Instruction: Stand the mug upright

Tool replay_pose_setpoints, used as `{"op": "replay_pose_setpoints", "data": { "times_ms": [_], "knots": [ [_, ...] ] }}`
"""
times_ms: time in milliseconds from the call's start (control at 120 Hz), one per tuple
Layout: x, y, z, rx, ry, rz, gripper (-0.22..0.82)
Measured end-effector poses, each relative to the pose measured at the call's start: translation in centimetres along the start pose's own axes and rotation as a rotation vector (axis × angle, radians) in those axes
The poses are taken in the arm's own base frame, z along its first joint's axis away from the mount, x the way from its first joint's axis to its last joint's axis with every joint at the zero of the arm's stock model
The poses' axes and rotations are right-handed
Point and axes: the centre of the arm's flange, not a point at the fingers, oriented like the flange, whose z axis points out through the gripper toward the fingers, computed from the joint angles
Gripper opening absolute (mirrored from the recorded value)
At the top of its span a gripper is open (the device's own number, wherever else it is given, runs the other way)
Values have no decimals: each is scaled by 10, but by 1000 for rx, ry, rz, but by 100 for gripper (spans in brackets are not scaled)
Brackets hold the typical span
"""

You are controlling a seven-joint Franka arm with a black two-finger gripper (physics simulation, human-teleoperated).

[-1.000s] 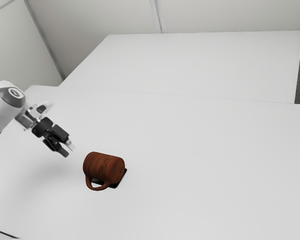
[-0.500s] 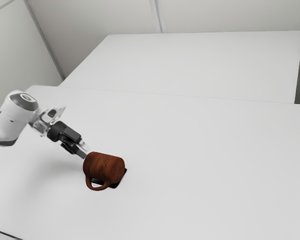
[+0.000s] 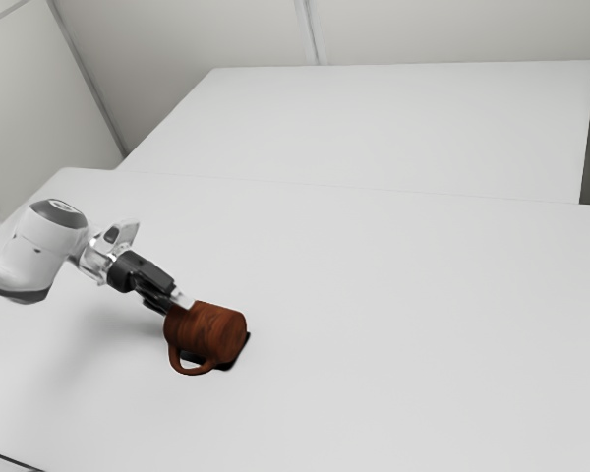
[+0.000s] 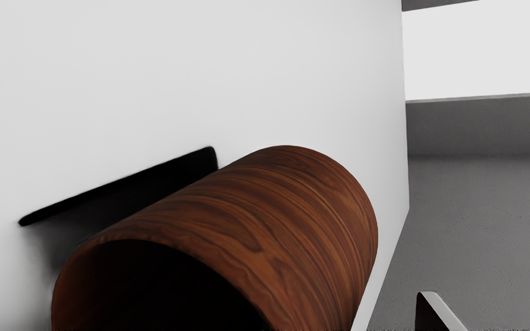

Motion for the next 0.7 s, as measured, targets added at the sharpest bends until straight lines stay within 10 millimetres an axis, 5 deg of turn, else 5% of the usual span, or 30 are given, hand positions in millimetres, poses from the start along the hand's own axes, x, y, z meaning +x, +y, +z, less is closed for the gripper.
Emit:
{"op": "replay_pose_setpoints", "data": {
  "times_ms": [242,700],
  "knots": [
    [0,3,1,-19,-8,15,-7],
    [1,17,-1,-24,-14,48,-17]
  ]
}}
